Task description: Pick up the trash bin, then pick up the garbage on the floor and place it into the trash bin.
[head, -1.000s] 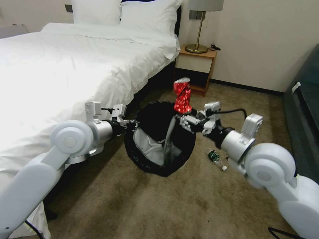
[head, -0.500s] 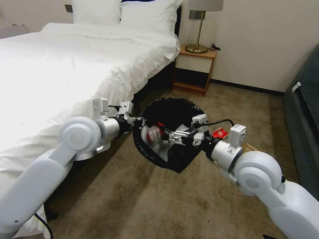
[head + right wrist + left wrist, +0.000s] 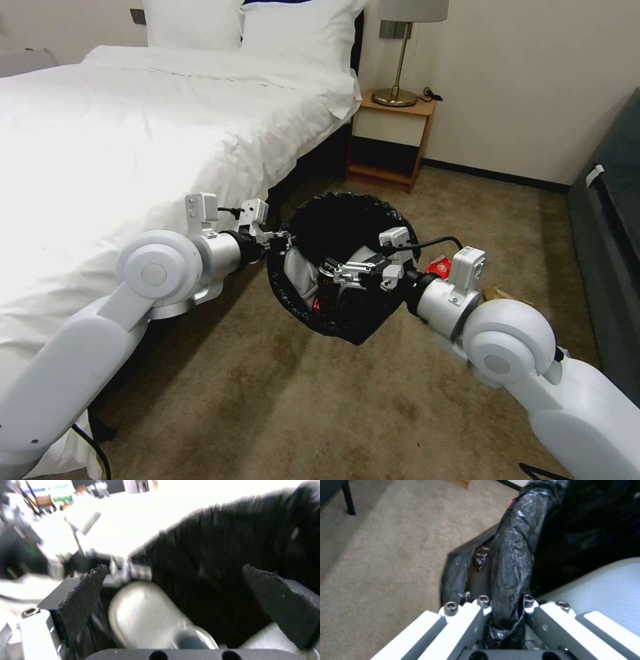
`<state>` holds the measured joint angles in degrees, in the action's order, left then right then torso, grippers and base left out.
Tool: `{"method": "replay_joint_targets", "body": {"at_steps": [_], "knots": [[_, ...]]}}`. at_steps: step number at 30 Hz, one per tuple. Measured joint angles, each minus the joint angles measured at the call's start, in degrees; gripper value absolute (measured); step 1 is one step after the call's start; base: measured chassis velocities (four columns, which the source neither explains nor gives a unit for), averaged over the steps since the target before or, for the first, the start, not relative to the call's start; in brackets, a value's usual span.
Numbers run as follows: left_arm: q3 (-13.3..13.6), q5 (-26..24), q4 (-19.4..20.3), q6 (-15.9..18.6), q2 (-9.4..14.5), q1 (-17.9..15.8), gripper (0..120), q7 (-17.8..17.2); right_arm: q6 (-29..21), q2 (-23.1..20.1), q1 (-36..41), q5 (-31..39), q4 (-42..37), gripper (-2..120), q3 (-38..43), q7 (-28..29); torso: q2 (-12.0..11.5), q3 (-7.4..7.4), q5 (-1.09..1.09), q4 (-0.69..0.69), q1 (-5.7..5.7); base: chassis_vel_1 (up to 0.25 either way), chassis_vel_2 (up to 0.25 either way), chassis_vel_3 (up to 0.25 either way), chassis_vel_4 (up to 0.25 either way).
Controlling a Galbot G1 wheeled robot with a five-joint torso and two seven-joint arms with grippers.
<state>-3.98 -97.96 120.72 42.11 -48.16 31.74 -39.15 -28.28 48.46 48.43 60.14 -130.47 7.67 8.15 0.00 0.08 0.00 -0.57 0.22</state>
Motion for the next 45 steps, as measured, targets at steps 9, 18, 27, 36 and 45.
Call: {"method": "replay_joint_targets", "body": {"at_steps": [9, 18, 27, 36, 45], "knots": [[-0.8, 0.3, 0.0, 0.0, 0.9, 1.2, 1, 0.0, 0.5, -0.5, -8.3, 7.8, -2.4, 100, 3.4, 1.0, 0.0, 0.0, -0.01, 0.01, 0.0, 0.0, 0.0, 0.0, 0.0], [-3.7, 0.1, 0.8, 0.0, 2.9, 3.9, 1, -0.1, 1.6, 0.7, -12.6, 9.4, -0.9, 100, 5.0, 1.8, 0.0, 0.0, 0.0, 0.01, 0.0, 0.0, 0.0, 0.0, 0.0], [-7.0, 0.1, 1.6, 0.0, 4.6, 7.1, 1, 0.0, 2.9, 0.7, -13.3, 10.9, -1.4, 100, 6.0, 2.7, 0.0, 0.0, 0.0, 0.0, 0.0, 0.0, 0.0, 0.0, 0.0], [-13.0, -1.0, 5.6, 0.0, 8.7, 12.8, 1, -0.3, 3.0, -1.0, -5.8, 4.5, 0.3, 100, 11.9, 4.5, 0.0, 0.0, 0.0, 0.02, 0.0, 0.0, 0.0, 0.0, 0.0], [-17.8, -0.9, 9.7, 0.0, 10.6, 19.5, 1, -1.2, 5.1, -2.1, 14.4, -6.2, 0.4, 100, 23.2, 1.7, 0.0, -0.01, -0.01, -0.01, -0.01, 0.0, 0.0, 0.0, 0.0]]}}
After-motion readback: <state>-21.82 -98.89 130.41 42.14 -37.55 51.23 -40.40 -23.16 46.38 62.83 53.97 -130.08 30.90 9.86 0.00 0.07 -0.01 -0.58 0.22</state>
